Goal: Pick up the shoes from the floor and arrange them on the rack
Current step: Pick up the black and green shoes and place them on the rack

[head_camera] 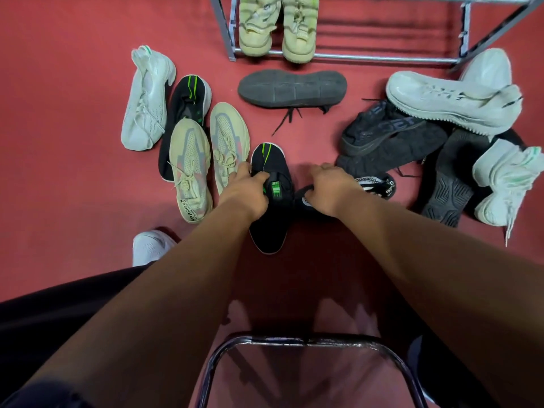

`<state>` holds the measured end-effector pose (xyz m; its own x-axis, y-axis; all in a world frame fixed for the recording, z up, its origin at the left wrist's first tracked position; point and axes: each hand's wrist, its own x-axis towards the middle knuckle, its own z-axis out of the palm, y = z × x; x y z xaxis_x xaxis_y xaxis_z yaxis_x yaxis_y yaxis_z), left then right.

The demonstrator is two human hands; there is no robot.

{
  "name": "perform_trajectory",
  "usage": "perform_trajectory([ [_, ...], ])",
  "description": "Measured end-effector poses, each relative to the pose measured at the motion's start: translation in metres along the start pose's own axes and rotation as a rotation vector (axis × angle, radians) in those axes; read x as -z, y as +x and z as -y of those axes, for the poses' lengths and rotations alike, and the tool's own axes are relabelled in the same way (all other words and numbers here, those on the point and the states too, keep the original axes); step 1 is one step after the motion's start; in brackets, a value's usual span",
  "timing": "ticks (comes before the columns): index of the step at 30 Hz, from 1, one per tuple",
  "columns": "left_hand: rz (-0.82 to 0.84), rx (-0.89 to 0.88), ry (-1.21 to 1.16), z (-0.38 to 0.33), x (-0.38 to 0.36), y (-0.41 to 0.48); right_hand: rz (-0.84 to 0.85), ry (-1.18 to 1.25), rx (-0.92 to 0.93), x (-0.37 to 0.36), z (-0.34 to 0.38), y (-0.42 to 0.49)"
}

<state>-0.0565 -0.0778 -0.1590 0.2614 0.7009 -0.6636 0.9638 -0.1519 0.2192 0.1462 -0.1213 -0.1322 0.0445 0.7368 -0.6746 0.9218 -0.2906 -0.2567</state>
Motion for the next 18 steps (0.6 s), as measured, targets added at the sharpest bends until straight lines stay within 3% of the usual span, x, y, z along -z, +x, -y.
perform_trajectory([
  [4, -0.005, 0.009, 0.01, 0.002, 0.001, 0.003, 0.019, -0.02, -0.013, -0.003, -0.007, 0.005],
  [10, -0.209, -0.096, -0.174, 0.017, 0.015, 0.011, 0.015, 0.124, 0.018, 0.006, 0.015, 0.026],
  [14, -0.287, 0.046, -0.221, 0.041, 0.048, 0.029, 0.014, 0.169, 0.096, 0.019, 0.039, 0.049],
  [18, -0.374, 0.074, -0.115, 0.076, 0.096, 0.056, 0.069, 0.03, 0.18, 0.028, 0.063, 0.075],
])
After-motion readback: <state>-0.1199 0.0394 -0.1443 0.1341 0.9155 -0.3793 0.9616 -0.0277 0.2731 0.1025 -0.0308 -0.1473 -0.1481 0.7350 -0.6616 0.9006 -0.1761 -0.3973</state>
